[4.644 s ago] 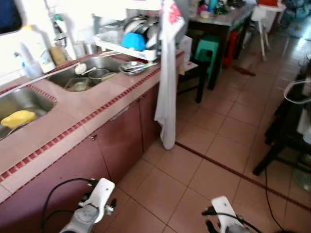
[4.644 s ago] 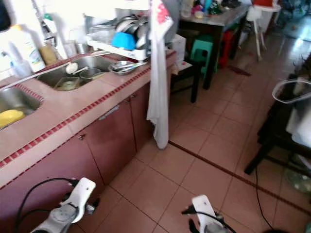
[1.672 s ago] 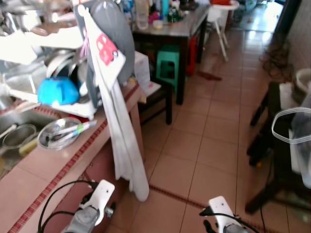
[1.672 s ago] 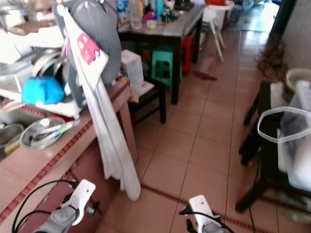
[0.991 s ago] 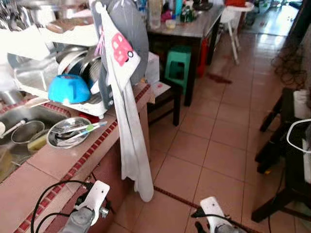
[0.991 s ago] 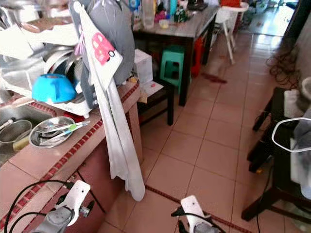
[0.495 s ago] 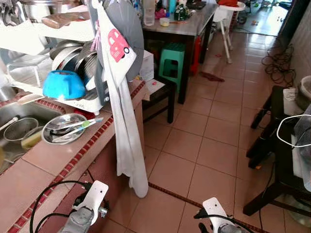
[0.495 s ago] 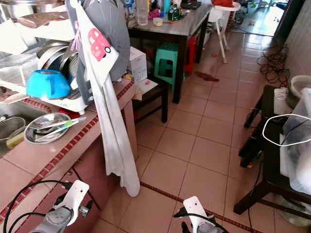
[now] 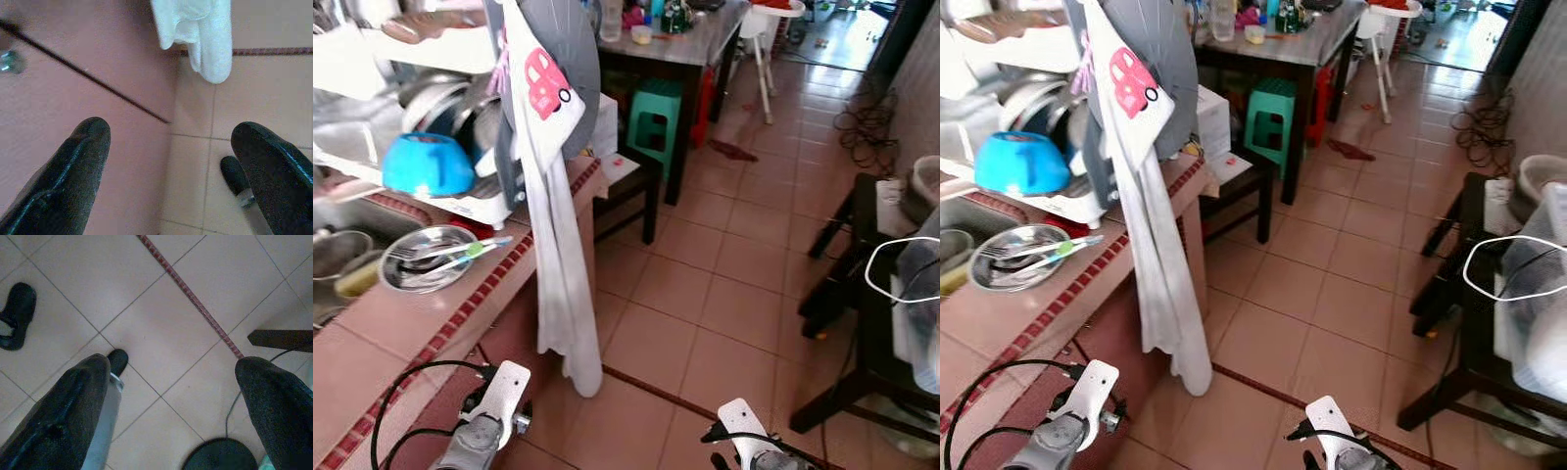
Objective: Kitchen organization
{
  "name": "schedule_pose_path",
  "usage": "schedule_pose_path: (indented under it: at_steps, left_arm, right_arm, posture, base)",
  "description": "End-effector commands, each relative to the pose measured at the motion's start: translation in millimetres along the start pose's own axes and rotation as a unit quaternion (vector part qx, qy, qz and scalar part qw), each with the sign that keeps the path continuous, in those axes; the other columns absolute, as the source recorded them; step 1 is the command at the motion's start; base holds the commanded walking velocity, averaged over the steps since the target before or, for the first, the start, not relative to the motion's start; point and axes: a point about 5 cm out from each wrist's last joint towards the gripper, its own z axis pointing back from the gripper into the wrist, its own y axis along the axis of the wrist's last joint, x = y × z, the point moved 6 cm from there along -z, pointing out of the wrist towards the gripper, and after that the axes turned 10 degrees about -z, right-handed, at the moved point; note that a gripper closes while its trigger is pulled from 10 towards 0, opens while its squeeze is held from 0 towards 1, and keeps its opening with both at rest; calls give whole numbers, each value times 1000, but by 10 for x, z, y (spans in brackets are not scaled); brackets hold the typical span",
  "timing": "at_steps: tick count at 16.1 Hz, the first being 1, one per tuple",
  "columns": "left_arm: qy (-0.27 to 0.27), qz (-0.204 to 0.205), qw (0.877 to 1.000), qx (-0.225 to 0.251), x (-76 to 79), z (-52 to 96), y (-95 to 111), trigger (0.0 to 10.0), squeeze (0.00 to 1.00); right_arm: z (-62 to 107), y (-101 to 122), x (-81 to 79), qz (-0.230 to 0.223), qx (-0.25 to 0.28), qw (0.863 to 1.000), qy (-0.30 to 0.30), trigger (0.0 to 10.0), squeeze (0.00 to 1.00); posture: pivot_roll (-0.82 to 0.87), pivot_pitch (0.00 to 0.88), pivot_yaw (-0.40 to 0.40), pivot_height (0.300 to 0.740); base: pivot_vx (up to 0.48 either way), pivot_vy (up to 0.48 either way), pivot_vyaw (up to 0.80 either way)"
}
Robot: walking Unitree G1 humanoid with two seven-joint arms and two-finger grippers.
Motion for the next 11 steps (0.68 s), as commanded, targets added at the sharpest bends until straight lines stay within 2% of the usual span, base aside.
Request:
schedule_pose_path:
  at_steps: [1,5,8,11]
  left_arm:
    - [13,16,1000,-2,-63,-7,15,10000,0]
    - [18,7,1000,-3,-83,-9,18,10000,0]
    - [14,-3,1000,-3,-74,-12,27,10000,0]
    - [10,-5,1000,-3,-64,-10,19,10000,0]
  right_arm:
    - [0,38,40,10,-2,1000,-3,10000,0]
    - [-7,100,38,-1,4,1000,-8,10000,0]
    - [-8,40,3,-30,1,999,-9,10000,0]
    - [-3,0,14,-28,-2,1000,-10,10000,0]
  posture:
    - [42,0,-53,740]
    - [35,0,-36,740]
    - [31,1,-17,740]
    - [25,6,-5,740]
  base:
    - [0,0,0]
    - [0,0,0]
    - [0,0,0]
    - [0,0,0]
